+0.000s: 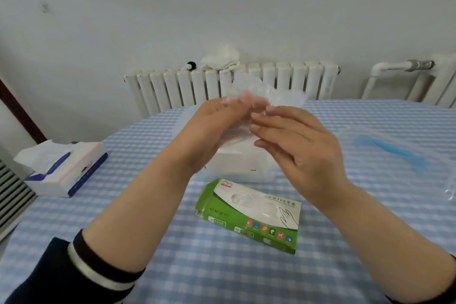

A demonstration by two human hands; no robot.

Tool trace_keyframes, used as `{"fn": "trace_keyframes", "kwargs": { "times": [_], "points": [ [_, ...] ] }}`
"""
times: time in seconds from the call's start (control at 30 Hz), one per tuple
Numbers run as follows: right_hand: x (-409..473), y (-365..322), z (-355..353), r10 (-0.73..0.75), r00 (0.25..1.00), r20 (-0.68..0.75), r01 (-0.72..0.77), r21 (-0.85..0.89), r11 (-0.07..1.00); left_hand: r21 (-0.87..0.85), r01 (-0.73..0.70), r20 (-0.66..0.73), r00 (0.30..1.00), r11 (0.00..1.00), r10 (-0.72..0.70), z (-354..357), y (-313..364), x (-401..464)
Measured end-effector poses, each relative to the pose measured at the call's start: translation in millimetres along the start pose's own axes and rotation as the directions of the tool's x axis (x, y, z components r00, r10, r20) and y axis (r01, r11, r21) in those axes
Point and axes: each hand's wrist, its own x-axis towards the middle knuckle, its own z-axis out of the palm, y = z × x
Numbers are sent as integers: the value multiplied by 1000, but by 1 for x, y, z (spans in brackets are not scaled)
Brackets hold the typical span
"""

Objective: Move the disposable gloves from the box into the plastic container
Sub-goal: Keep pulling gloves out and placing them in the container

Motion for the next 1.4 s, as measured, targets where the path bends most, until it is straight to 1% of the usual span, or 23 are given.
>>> {"fn": "trace_keyframes", "kwargs": {
  "times": [0.07,0.13,0.2,0.27,0.33,0.4,0.47,0.57,0.63,0.7,0.77,0.83,0.9,0.93,1.0,1.07,1.1,1.13,1.17,1.2,1.23,1.3,1.4],
  "points": [
    [-1,3,1,-94,995,-14,92,-120,989,109,-34,-70,997,993,42,4,8,9],
    [0,4,-1,-117,993,-10,113,-195,974,144,-78,-138,986,986,98,4,14,18],
    [0,7,-2,-71,996,60,83,-247,965,190,-102,-186,973,976,138,-2,20,30],
    [-3,11,0,68,978,199,-5,-301,954,236,-37,-243,965,971,96,-17,18,43],
    [-6,16,1,256,894,369,-111,-370,922,291,116,-294,956,950,-26,-34,7,57],
    [-9,22,1,427,746,511,-226,-409,884,352,275,-332,930,895,-155,-49,-10,70],
    [-15,30,3,531,612,586,-315,-435,844,405,404,-375,892,820,-254,-59,-24,80],
    [-21,37,6,572,543,615,-347,-456,820,539,538,-445,835,648,-324,-72,-43,95],
    [-22,37,8,564,548,618,-352,-442,825,640,574,-484,817,510,-313,-80,-53,102],
    [-21,34,9,532,595,603,-352,-400,846,758,561,-492,827,332,-272,-79,-55,103],
    [-20,32,10,457,698,552,-318,-334,887,831,520,-480,850,198,-216,-76,-56,102],
    [-19,29,11,327,829,454,-240,-240,941,854,504,-475,856,128,-203,-75,-57,101],
    [-17,24,9,230,893,386,-186,-147,971,868,493,-474,858,58,-197,-75,-52,100],
    [-15,20,8,221,894,390,-193,-110,975,875,484,-472,863,24,-177,-76,-48,99],
    [-12,14,7,254,850,462,-246,-78,966,891,452,-453,888,-32,-72,-78,-36,96],
    [-10,9,8,302,757,579,-307,-93,947,912,406,-404,913,-54,55,-77,-24,90],
    [-9,7,8,325,702,634,-333,-112,936,926,375,-372,926,-34,65,-77,-17,87],
    [-8,6,7,345,643,684,-353,-134,926,940,340,-341,940,19,6,-77,-10,83],
    [-7,5,6,358,590,724,-369,-153,917,944,317,-305,944,89,-129,-78,-3,79],
    [-6,3,6,366,553,748,-384,-161,909,938,307,-248,920,163,-303,-79,3,75],
    [-6,2,6,366,535,762,-393,-160,906,928,305,-179,869,215,-461,-79,8,70],
    [-6,-1,7,364,522,772,-396,-158,904,941,263,-77,778,211,-623,-80,9,65],
    [-8,-5,9,356,506,786,-386,-163,908,961,220,-39,704,166,-709,-80,-12,73]
  ]
}}
